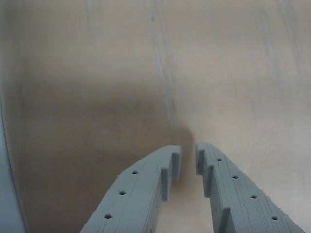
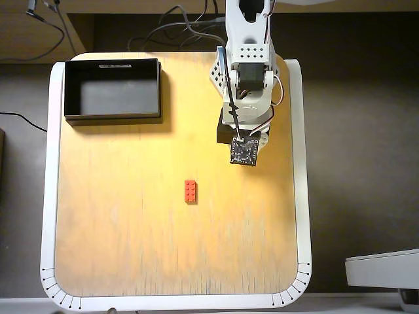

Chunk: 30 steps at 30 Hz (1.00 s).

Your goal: Grasp a lego block and put it in the bin.

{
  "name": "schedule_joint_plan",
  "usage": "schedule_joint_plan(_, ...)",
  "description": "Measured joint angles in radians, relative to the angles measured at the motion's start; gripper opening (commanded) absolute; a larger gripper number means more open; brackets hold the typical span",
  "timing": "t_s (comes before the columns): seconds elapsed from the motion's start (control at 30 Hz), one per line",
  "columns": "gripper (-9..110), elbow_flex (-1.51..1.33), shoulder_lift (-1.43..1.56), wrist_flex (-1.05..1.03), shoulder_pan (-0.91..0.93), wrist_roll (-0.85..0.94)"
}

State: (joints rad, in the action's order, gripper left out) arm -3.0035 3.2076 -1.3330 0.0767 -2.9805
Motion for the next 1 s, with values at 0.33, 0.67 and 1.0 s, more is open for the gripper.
schedule_joint_plan(0.33,0,0.0,0.0,0.0,0.0,0.044)
schedule_joint_plan(0.67,0,0.0,0.0,0.0,0.0,0.044)
schedule_joint_plan(1.0,0,0.0,0.0,0.0,0.0,0.044)
